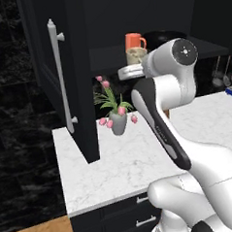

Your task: Gather all objects into one cabinet and sort the glasses and bowls to opposite sides.

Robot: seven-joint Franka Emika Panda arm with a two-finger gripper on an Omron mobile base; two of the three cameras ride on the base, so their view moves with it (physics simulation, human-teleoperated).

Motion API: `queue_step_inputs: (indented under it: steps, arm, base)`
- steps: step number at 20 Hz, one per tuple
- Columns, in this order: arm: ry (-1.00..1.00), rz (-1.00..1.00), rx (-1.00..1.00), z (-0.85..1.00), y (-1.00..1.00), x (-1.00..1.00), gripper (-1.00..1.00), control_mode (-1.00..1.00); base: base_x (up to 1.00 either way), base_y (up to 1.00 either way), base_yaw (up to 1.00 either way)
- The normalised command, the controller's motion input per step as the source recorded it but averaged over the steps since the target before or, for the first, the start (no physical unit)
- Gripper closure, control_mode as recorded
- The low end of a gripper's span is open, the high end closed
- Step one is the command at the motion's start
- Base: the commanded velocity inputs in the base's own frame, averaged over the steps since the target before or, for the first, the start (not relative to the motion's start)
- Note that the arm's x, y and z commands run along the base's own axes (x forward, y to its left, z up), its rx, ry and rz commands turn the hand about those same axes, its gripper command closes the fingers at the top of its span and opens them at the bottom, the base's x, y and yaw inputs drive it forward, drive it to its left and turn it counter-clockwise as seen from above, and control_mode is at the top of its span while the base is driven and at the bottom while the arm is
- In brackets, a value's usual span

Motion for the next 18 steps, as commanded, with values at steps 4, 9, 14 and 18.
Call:
queue_step_inputs:
  steps: [4,9,14,18]
  arm:
    - [0.0,0.0,0.0,0.0,0.0,0.09,1.0,-1.0]
    - [0.0,0.0,0.0,0.0,0.05,0.06,1.0,-1.0]
    - [0.0,0.0,0.0,0.0,0.1,0.17,1.0,-1.0]
    - [0.0,0.0,0.0,0.0,0.11,0.4,1.0,-1.0]
  base:
    - [0.0,0.0,0.0]
    - [0.0,0.0,0.0]
    - [0.0,0.0,0.0]
    - [0.0,0.0,0.0]
